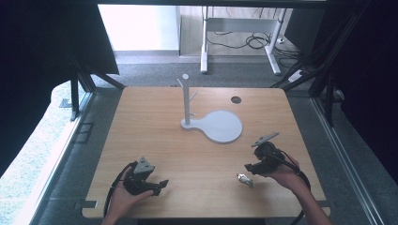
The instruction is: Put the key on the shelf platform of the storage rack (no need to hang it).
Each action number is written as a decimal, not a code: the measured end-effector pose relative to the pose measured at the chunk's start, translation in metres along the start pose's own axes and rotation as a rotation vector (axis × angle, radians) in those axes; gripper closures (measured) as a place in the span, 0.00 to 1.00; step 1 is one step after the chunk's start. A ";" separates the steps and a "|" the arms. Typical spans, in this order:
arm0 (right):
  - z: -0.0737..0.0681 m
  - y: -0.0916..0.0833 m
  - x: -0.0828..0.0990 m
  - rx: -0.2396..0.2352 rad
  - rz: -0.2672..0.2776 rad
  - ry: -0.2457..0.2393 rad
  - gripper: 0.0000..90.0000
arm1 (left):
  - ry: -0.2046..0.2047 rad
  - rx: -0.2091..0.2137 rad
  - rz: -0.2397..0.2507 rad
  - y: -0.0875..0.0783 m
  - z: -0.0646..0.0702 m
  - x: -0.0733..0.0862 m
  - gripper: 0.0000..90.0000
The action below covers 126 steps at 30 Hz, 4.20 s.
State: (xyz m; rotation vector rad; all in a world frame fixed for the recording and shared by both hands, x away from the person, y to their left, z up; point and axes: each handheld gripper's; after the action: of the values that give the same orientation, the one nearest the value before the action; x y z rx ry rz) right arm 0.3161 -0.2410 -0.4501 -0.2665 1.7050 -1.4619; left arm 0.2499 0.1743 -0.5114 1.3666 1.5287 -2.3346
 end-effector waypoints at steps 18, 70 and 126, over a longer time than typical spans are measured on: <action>-0.016 0.026 -0.013 -0.080 -0.126 -0.045 0.61 | 0.016 0.008 -0.019 0.005 0.006 0.000 0.26; -0.015 0.020 -0.019 -0.118 -0.241 -0.100 0.99 | 0.040 -0.047 -0.036 0.008 0.009 0.000 0.26; 0.019 -0.003 -0.100 -0.090 -0.184 -0.122 1.00 | 0.023 -0.051 -0.029 0.003 0.002 0.002 0.26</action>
State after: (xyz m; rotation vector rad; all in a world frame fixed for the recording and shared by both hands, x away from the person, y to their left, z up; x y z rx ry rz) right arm 0.3900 -0.1911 -0.4005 -0.5629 1.6845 -1.4698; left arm 0.2492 0.1720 -0.5148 1.3734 1.6130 -2.2879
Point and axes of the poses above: each handheld gripper's, and its own axes: y roughly forward along the jaws, x roughly out of its underside, z roughly to its right, and after that the axes turned 3 degrees about -y, right-handed
